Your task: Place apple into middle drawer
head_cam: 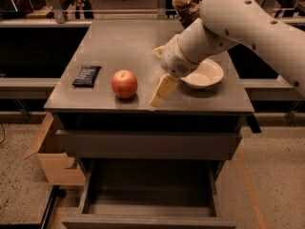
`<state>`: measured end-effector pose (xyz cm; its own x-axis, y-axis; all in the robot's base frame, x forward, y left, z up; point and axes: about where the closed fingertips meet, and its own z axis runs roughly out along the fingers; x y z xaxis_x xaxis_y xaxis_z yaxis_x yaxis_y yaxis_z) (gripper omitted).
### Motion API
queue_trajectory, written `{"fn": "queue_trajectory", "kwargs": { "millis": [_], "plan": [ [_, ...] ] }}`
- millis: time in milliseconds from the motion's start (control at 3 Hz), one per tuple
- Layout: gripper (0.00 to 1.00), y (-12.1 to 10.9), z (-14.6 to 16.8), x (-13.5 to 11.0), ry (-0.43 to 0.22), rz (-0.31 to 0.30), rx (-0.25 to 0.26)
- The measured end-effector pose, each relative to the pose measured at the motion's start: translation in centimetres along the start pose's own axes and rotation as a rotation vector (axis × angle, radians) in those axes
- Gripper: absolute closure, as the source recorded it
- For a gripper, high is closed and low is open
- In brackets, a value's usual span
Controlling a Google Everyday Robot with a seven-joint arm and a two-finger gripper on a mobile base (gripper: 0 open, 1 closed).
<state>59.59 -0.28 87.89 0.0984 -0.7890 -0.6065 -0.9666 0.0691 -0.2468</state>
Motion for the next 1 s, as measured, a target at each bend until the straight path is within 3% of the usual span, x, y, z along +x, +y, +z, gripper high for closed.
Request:
{"fn": "queue_trajectory", "kwargs": {
  "millis": [1000],
  "plan": [
    [0.0,-0.7,3.5,-1.9,-0.081,-0.027,-0.031]
  ]
}}
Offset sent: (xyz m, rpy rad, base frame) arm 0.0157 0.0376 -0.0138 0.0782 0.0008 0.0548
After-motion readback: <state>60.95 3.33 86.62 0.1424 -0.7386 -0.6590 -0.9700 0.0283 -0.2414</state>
